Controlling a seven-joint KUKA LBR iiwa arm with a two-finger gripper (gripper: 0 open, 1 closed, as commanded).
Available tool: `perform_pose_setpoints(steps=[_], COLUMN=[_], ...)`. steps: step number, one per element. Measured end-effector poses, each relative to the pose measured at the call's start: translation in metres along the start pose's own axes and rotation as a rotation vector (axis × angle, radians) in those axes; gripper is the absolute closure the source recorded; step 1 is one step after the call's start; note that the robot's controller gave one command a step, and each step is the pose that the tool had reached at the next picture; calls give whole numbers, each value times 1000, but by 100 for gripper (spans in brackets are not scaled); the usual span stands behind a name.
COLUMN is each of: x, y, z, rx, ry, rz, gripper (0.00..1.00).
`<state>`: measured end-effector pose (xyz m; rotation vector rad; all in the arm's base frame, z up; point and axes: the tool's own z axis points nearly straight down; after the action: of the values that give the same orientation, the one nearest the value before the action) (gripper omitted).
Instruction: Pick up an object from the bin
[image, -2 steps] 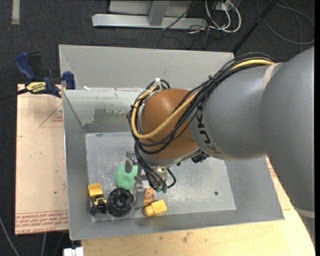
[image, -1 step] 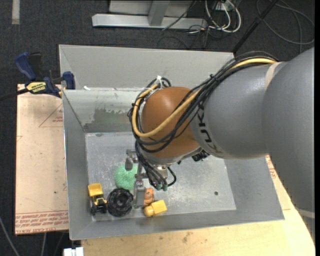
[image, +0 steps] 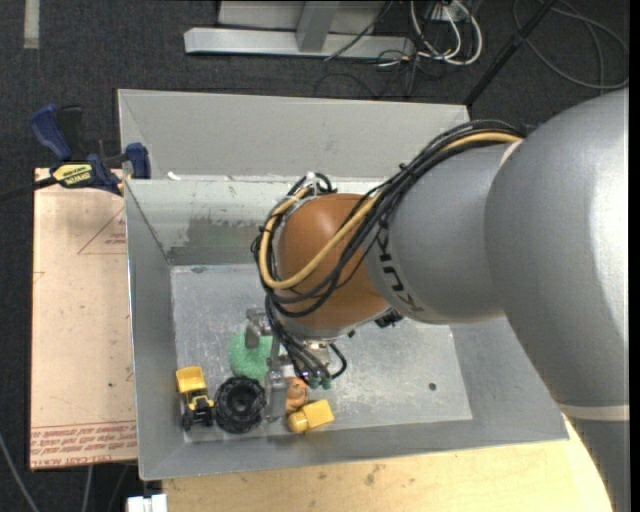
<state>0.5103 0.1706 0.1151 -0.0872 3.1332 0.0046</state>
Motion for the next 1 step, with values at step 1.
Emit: perform_pose_setpoints(steps=[1], x=[-2], y=[1], z=[34], rx=[1], ry=[5], rz=[-223], gripper=[0])
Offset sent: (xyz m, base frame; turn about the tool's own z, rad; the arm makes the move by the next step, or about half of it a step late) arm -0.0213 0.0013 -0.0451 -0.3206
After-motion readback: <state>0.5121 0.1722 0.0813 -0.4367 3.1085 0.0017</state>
